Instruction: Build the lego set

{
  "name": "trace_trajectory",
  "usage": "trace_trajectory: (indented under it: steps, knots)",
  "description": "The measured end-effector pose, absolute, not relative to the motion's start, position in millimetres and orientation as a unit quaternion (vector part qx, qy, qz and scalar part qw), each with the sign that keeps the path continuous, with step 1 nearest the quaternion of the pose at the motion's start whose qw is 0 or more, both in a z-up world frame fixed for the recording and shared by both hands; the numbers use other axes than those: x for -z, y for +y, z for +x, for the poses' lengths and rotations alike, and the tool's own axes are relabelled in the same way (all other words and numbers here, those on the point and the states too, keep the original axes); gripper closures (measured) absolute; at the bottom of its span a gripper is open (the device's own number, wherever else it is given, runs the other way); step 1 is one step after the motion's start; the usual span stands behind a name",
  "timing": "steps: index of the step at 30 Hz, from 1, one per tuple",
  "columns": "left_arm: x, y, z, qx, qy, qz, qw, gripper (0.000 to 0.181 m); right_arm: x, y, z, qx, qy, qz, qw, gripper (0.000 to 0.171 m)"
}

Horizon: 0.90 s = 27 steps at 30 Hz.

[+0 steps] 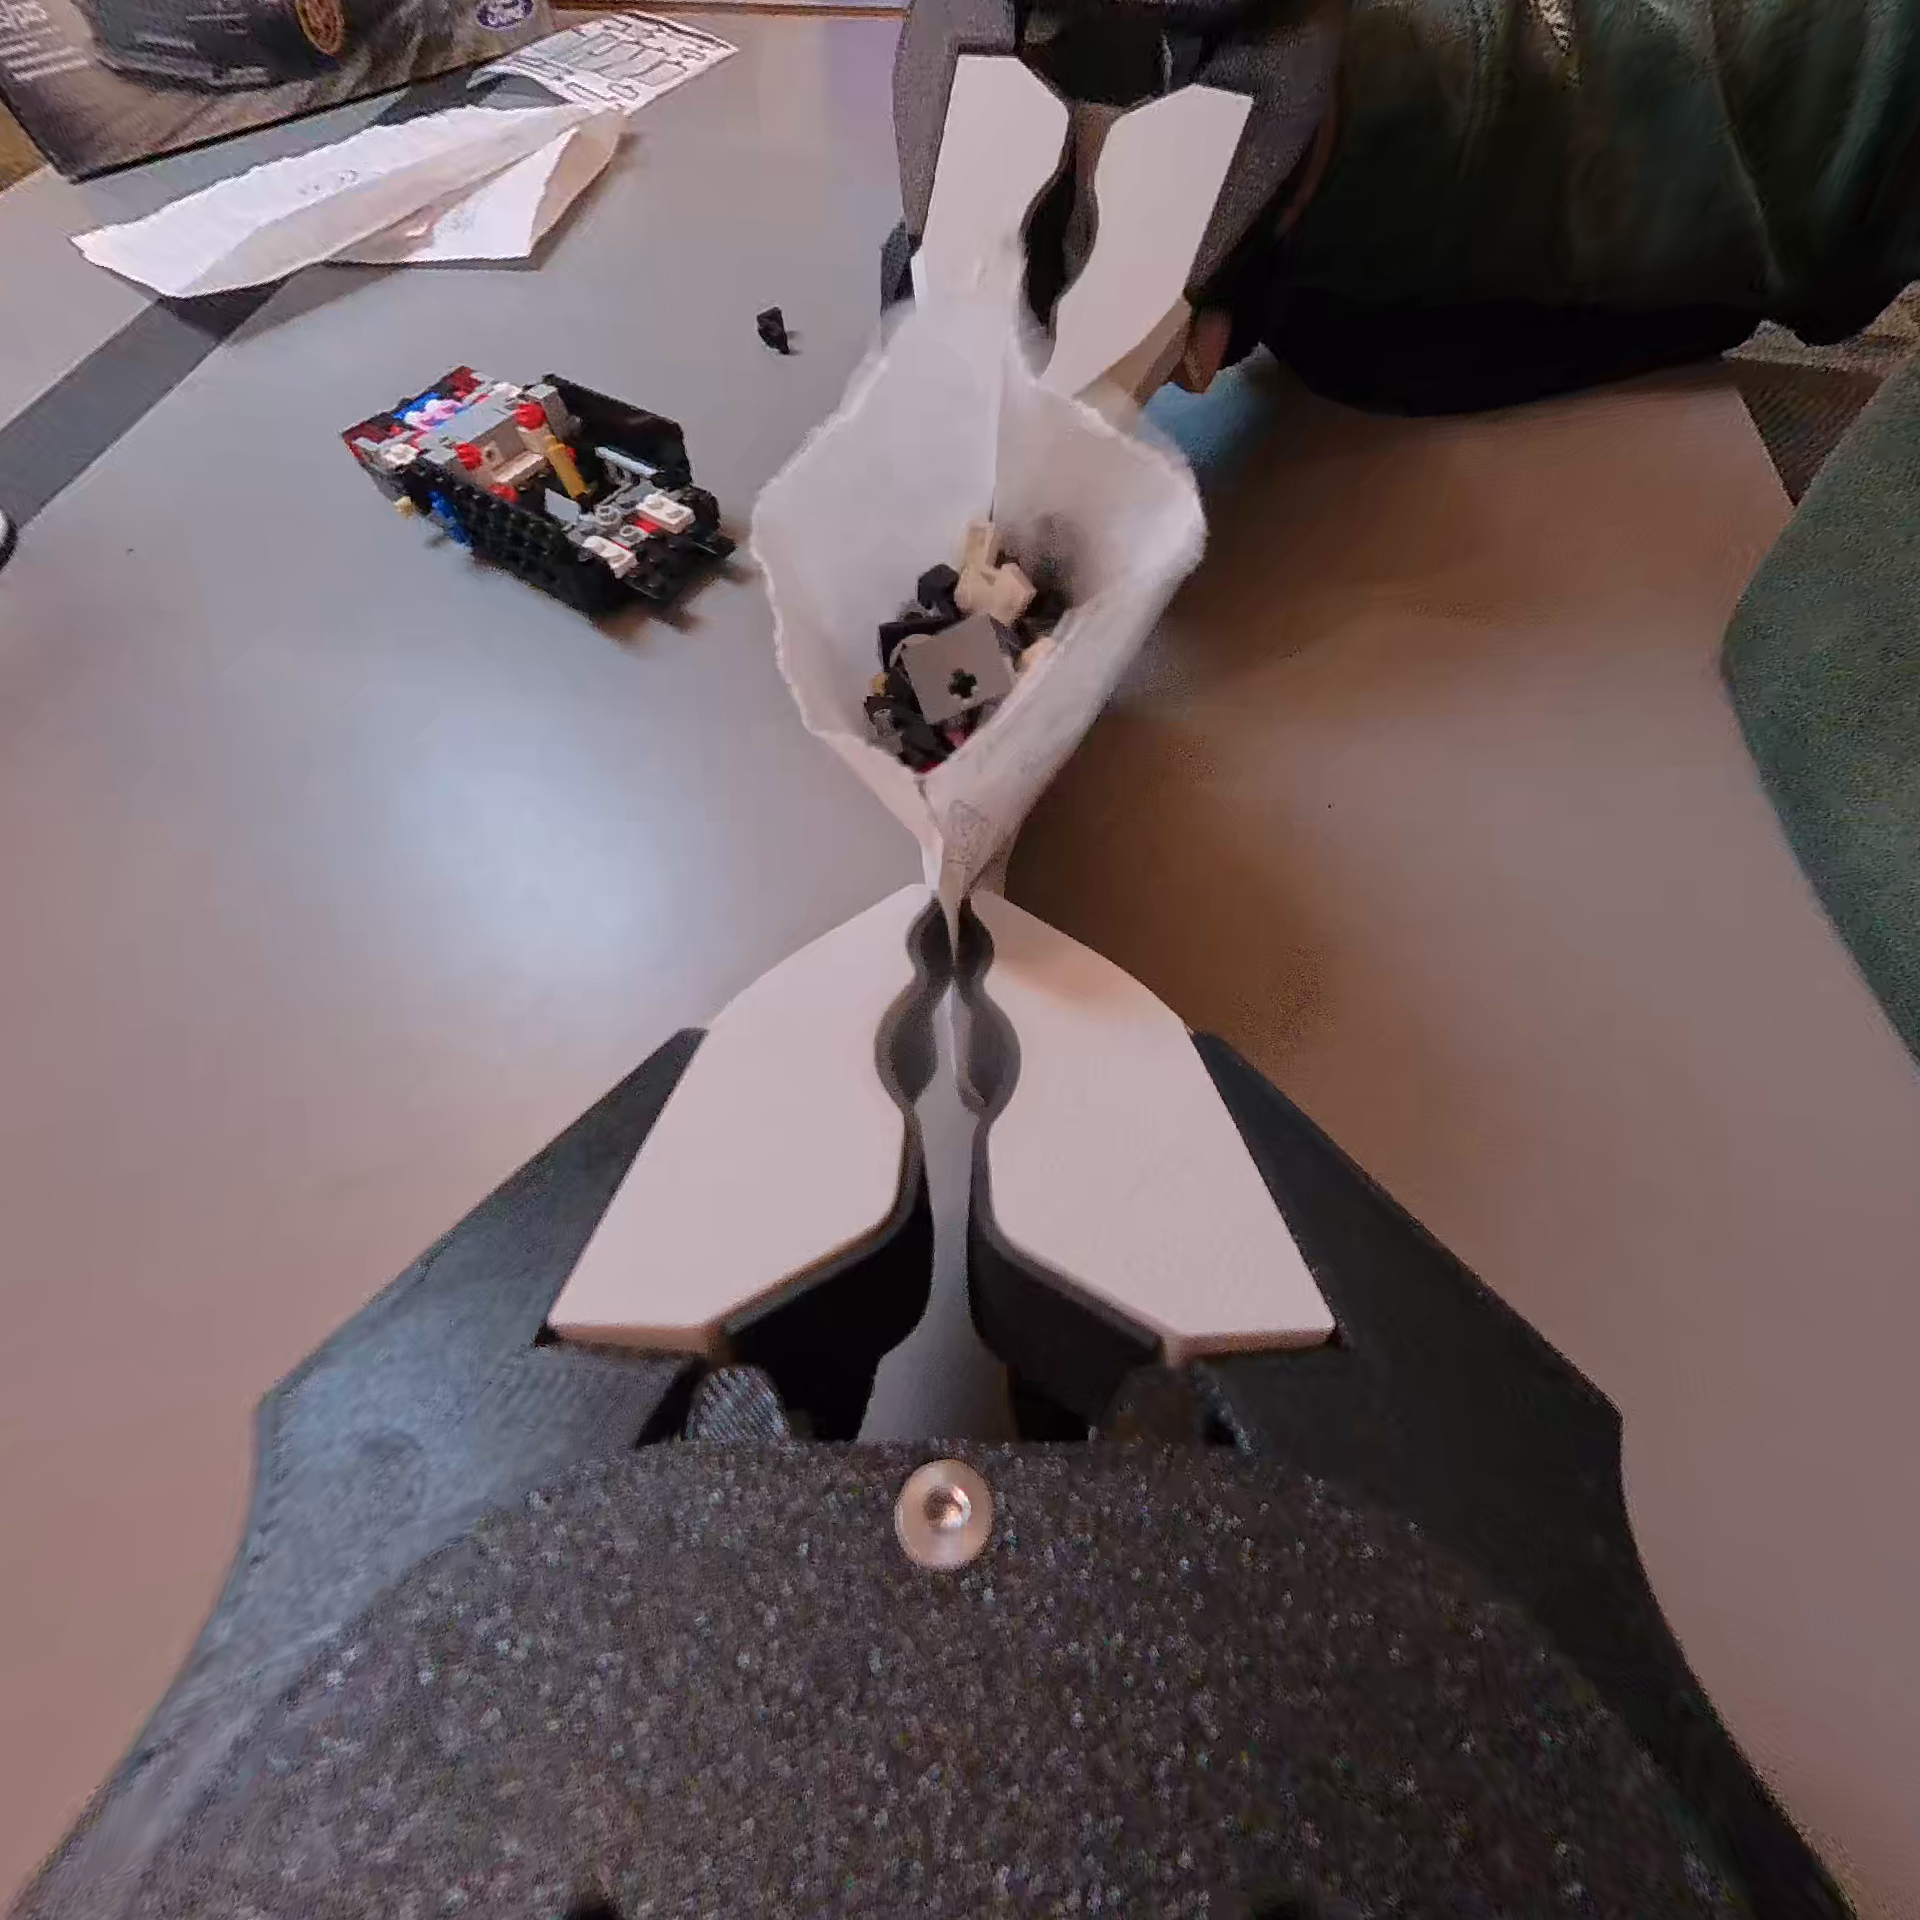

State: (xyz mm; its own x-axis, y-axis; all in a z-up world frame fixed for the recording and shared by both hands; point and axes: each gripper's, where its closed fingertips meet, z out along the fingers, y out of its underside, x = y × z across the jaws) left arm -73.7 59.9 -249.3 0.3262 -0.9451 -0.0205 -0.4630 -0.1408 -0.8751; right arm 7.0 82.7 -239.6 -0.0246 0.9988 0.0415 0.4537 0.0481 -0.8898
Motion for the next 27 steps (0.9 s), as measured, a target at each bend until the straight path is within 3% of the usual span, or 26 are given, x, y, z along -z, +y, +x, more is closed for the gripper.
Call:
trace_trajectory:
  steps: [27]
  knots:
    - [251, 54, -64, 0.257, 0.546, -0.672, 0.428, 0.18, 231, 69, -1, -0.411, -0.608, -0.578, 0.356, 0.171]
